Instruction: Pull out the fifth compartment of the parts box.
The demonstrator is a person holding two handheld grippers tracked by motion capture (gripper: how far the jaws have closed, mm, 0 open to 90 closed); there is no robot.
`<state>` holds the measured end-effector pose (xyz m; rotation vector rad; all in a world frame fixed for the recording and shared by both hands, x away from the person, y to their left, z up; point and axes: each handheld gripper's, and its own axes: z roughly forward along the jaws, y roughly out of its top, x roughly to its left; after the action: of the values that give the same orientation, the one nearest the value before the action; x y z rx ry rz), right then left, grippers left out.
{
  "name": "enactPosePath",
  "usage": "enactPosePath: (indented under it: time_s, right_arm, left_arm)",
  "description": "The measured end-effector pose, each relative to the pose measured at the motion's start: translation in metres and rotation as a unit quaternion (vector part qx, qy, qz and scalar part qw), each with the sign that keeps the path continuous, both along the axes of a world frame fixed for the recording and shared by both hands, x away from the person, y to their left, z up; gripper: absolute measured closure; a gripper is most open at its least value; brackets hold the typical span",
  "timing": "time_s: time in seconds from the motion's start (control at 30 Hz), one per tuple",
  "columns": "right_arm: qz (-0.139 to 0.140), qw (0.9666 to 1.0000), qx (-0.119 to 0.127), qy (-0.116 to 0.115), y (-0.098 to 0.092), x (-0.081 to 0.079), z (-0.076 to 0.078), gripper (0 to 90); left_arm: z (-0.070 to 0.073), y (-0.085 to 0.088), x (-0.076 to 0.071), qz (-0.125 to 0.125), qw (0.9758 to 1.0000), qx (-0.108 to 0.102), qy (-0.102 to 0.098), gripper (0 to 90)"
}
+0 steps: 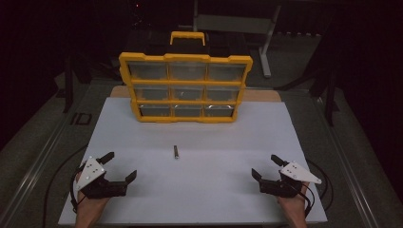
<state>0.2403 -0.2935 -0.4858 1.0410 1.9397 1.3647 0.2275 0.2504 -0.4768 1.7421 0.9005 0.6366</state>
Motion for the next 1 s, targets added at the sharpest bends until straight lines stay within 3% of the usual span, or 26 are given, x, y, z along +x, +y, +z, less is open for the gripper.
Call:
enactPosePath:
  time_s: [0.6, 0.8, 1.0]
  right_arm:
    - [-0.001, 0.9998, 0.000, 0.021, 0.002, 0.001, 0.001, 8.1]
    - [-0.012, 0.9996, -0.004, 0.025, 0.006, 0.003, 0.008, 8.1]
    - [-0.009, 0.9998, -0.008, 0.015, 0.012, 0.006, 0.020, 8.1]
  left_arm:
    - [-0.005, -0.002, 0.003, 0.007, 0.9999, 0.000, 0.010, 0.1]
    - [-0.006, -0.001, 0.002, 0.010, 0.9999, -0.002, 0.011, 0.1]
    - [-0.006, -0.001, 0.002, 0.014, 0.9999, -0.004, 0.010, 0.1]
